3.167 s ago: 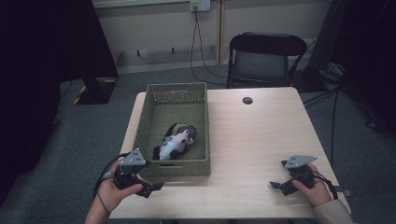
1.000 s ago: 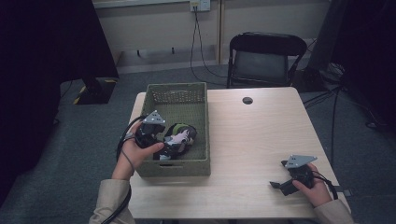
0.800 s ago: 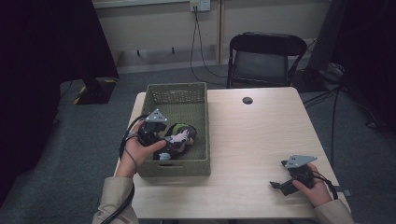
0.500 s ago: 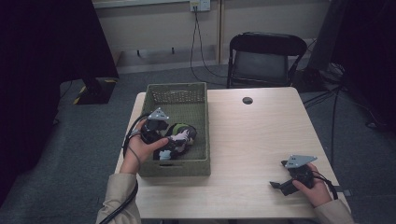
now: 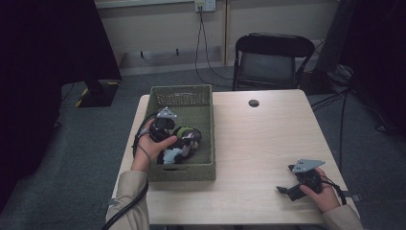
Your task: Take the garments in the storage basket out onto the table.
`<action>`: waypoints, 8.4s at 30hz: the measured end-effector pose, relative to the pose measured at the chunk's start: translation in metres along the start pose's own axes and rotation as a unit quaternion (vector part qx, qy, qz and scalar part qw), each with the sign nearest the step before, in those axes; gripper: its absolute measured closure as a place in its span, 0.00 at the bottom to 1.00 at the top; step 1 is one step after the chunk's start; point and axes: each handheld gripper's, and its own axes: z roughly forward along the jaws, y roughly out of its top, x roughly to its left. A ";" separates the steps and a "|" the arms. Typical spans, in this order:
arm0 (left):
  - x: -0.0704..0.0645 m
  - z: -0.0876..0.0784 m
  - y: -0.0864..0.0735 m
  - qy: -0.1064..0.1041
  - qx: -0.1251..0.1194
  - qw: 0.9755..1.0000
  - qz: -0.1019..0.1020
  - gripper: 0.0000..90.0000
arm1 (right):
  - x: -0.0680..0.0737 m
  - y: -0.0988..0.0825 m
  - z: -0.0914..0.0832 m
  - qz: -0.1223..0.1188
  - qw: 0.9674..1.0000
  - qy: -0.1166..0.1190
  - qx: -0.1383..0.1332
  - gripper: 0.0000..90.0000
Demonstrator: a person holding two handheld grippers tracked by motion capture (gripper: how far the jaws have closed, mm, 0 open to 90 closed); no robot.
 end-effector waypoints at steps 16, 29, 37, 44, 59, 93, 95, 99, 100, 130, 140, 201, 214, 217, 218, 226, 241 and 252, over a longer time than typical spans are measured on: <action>0.016 0.038 0.000 0.029 0.040 0.999 -0.013 0.05 | 0.000 0.000 0.000 0.000 1.000 0.000 0.000 0.00; 0.026 0.074 -0.015 0.031 0.089 0.995 -0.018 0.04 | 0.000 0.000 0.000 0.000 1.000 0.000 0.000 0.00; 0.027 0.089 -0.020 0.036 0.138 0.990 -0.004 0.04 | 0.000 0.000 0.000 0.000 1.000 0.000 0.000 0.00; 0.032 0.097 -0.030 0.041 0.168 0.985 -0.010 0.04 | 0.000 0.000 0.000 0.000 1.000 0.000 0.000 0.00; 0.038 0.099 -0.038 0.046 0.200 0.978 -0.035 0.10 | 0.000 0.000 0.000 0.000 1.000 0.000 0.000 0.00; 0.042 0.034 -0.008 0.004 0.037 0.989 -0.146 0.63 | 0.000 0.000 0.000 0.000 1.000 0.000 0.000 0.00; 0.040 0.030 -0.003 0.007 0.029 0.990 -0.140 0.63 | 0.000 0.000 0.000 0.000 1.000 0.000 0.000 0.00; 0.037 0.018 0.007 0.008 0.001 0.990 -0.139 0.63 | 0.000 0.000 0.000 0.000 1.000 0.000 0.000 0.00; 0.037 0.016 0.009 0.009 -0.001 0.990 -0.138 0.63 | 0.000 0.000 0.000 0.000 1.000 0.000 0.000 0.00; -0.008 -0.051 0.083 -0.023 -0.058 0.995 -0.080 0.63 | 0.000 0.000 0.000 0.001 1.000 0.000 -0.001 0.00; -0.033 -0.055 0.102 -0.050 -0.066 0.995 -0.049 0.63 | 0.000 0.000 0.000 0.000 1.000 0.000 0.000 0.00; -0.138 0.067 0.126 -0.193 -0.044 0.980 0.014 0.63 | 0.000 0.000 0.000 0.000 1.000 0.000 0.000 0.00; -0.154 0.098 0.119 -0.193 -0.023 0.981 0.018 0.63 | 0.000 0.000 0.000 -0.001 1.000 0.000 -0.001 0.00; -0.157 0.103 0.118 -0.192 -0.018 0.981 0.019 0.63 | 0.000 0.000 0.000 -0.001 1.000 0.000 -0.001 0.00; -0.158 0.105 0.118 -0.190 -0.015 0.981 0.020 0.63 | 0.000 0.000 0.000 0.000 1.000 0.000 -0.001 0.00; -0.165 0.122 0.114 -0.185 0.000 0.982 0.021 0.62 | 0.000 0.000 0.000 -0.001 1.000 0.000 -0.001 0.00; -0.174 0.145 0.108 -0.169 0.019 0.985 0.021 0.62 | 0.000 0.000 0.000 -0.001 1.000 0.000 -0.001 0.00; -0.178 0.158 0.103 -0.155 0.028 0.987 0.021 0.61 | 0.000 0.000 0.000 -0.001 1.000 0.000 -0.001 0.00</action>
